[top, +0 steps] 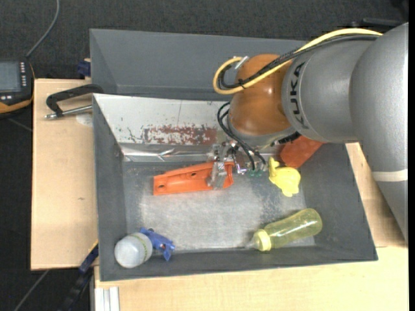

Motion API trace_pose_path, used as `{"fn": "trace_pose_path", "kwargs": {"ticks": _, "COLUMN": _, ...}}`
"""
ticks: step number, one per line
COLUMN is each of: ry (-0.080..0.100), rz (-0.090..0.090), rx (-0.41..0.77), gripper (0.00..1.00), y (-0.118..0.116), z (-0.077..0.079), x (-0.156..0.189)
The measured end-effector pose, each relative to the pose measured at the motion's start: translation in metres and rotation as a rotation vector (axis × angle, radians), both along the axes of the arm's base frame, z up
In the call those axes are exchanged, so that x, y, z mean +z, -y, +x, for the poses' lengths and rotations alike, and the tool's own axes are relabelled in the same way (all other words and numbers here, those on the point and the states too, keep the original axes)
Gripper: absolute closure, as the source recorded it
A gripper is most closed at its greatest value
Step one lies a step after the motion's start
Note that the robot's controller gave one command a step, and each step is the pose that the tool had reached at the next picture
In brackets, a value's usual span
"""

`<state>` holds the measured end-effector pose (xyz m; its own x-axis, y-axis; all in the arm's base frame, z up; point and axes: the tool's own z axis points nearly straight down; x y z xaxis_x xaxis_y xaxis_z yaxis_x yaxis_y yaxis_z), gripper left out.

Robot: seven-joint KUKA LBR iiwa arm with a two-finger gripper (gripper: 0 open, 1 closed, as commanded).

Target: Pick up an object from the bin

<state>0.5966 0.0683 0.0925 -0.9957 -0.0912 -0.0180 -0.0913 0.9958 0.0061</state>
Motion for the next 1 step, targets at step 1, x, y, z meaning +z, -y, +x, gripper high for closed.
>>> {"fn": "trace_pose_path", "kwargs": {"ticks": 1, "ry": 0.002, "rz": -0.001, "rx": 0.028, "gripper": 1.0, "y": 0.0056, "z": 0.004, "x": -0.0071}}
